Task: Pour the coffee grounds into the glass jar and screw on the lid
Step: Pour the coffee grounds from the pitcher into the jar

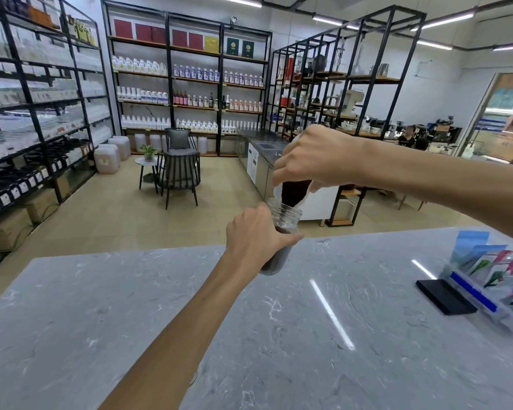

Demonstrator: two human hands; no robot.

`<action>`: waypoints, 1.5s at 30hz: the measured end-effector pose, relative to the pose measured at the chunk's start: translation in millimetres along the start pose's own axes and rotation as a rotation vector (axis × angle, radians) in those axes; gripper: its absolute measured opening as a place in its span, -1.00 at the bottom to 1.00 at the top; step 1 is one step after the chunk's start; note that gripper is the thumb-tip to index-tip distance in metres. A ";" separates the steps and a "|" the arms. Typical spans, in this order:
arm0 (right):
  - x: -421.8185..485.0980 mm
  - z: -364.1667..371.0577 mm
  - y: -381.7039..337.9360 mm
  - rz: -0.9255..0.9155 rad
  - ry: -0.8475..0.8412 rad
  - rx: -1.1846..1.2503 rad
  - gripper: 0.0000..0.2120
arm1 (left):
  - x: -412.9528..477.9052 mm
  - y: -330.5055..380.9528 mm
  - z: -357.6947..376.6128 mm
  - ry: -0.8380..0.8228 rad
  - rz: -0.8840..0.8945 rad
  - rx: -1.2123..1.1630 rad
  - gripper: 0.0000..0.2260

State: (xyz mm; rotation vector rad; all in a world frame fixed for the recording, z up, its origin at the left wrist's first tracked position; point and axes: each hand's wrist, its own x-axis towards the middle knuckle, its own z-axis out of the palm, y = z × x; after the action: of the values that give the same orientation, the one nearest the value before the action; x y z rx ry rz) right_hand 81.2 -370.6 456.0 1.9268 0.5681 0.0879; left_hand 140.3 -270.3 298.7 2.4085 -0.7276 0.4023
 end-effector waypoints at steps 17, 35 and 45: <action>5.0 10.4 -7.8 -0.020 -0.018 -0.096 -0.56 | 1.3 0.9 8.2 -0.009 0.001 0.013 -0.40; 1.3 -12.8 13.0 0.033 0.016 -0.094 -0.44 | 13.8 6.5 -14.7 0.047 -0.034 -0.007 -0.37; 9.1 -27.6 27.4 0.010 -0.018 -0.201 -0.54 | 29.7 12.2 -29.2 0.081 -0.029 -0.013 -0.38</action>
State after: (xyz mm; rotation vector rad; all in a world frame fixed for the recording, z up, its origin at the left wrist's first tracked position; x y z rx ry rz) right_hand 90.1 -351.8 490.2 1.7340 0.5176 0.1295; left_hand 153.9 -272.8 339.9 2.3736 -0.6565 0.4789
